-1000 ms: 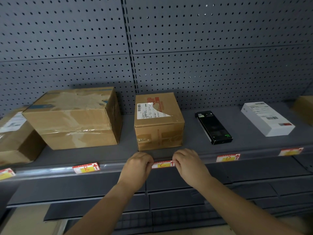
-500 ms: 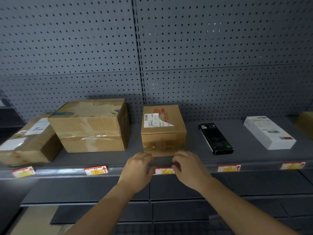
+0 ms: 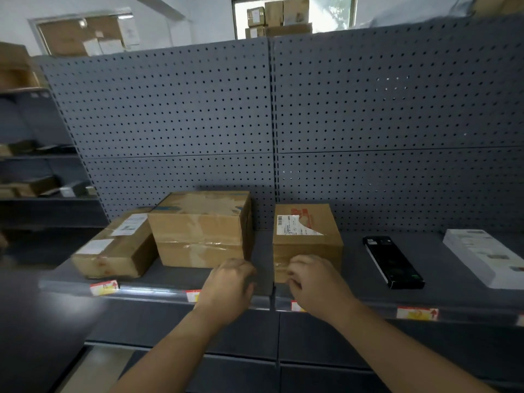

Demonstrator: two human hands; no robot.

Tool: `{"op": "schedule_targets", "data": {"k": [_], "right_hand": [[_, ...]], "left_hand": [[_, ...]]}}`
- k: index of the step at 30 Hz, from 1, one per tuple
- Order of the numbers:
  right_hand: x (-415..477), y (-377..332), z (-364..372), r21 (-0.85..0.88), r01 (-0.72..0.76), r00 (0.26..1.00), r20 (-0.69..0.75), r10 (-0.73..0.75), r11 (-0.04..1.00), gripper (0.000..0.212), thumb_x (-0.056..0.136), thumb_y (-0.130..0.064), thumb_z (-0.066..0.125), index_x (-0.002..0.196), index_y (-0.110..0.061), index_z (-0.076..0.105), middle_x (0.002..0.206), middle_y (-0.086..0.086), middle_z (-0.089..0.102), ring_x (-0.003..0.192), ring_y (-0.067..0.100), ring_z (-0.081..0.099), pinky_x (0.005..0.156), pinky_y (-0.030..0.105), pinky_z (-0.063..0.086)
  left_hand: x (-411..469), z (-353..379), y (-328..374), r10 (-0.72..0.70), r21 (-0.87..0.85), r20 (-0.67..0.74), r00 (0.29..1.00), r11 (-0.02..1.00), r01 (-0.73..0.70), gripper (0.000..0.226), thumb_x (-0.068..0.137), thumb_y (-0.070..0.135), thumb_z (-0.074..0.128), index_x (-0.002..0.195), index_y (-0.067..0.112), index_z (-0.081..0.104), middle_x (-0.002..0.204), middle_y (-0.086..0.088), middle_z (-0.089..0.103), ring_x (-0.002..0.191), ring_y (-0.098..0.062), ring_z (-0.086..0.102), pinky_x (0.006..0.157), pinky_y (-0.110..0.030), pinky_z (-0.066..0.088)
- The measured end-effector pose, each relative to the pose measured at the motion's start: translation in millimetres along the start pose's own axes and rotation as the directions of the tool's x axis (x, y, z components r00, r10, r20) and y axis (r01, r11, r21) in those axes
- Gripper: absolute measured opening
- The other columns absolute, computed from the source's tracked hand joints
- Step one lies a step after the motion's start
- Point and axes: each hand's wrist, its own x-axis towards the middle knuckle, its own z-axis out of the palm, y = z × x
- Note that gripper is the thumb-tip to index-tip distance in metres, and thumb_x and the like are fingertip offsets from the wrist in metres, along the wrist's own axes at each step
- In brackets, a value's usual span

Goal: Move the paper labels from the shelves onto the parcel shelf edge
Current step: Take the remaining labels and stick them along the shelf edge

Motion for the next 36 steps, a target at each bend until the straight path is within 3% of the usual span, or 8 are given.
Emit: {"op": "schedule_targets", "data": {"k": [11,20,24,29,36], "right_hand": [[45.8,-89.8,50.0,-0.004,-0.021,1.000,0.016,0.021,1.000,0.019,0.093,-0.031,0.056,0.102,-0.021,0.069,0.113,-0.007,0.062,0.104,0.014,0.054,0.092,0.031,0.045],[83.0,-162.4,112.4,-0.065,-0.131,0.990,0.037,0.133,0.989,0.018,0.093,-0.030,0.054,0.097,-0.020,0.069,0.102,-0.007,0.061,0.094,0.016,0.055,0.087,0.035,0.045],[78.4,-169.8,131.3,-0.083,-0.198,0.978,0.046,0.203,0.977,0.016,0.090,-0.025,0.059,0.095,-0.018,0.072,0.103,-0.003,0.065,0.095,0.019,0.059,0.085,0.036,0.048],[73.5,-163.8,144.0,-0.117,-0.261,0.958,0.091,0.272,0.958,0.015,0.092,-0.025,0.057,0.091,-0.018,0.071,0.104,-0.003,0.065,0.096,0.020,0.059,0.085,0.036,0.048],[70.3,-150.3,161.0,-0.085,-0.272,0.953,0.116,0.280,0.959,0.019,0.095,-0.029,0.054,0.107,-0.022,0.067,0.116,-0.006,0.063,0.105,0.017,0.057,0.093,0.035,0.043]], "left_hand": [[-29.3,-28.4,-106.0,-0.006,-0.015,0.033,0.999,1.000,0.007,0.018,0.082,0.025,0.059,0.099,0.024,0.065,0.103,0.005,0.062,0.093,-0.016,0.058,0.079,-0.034,0.050],[-40.8,-32.2,-207.5,0.115,-0.041,0.122,0.986,0.993,-0.111,0.021,0.088,0.031,0.056,0.108,0.029,0.062,0.112,0.011,0.059,0.098,-0.009,0.057,0.083,-0.027,0.049],[-45.6,-20.4,-225.8,0.156,-0.089,0.143,0.977,0.985,-0.145,0.014,0.091,0.035,0.052,0.101,0.033,0.063,0.108,0.013,0.058,0.095,-0.008,0.056,0.082,-0.028,0.048],[-46.6,4.1,-232.5,0.174,-0.104,0.173,0.969,0.982,-0.158,0.026,0.088,0.037,0.049,0.105,0.033,0.068,0.115,0.015,0.060,0.108,-0.008,0.052,0.089,-0.031,0.045],[-44.3,26.2,-225.2,0.130,-0.121,0.159,0.979,0.986,-0.111,0.021,0.091,0.037,0.058,0.105,0.029,0.071,0.116,0.011,0.062,0.107,-0.011,0.055,0.090,-0.030,0.046]]}}
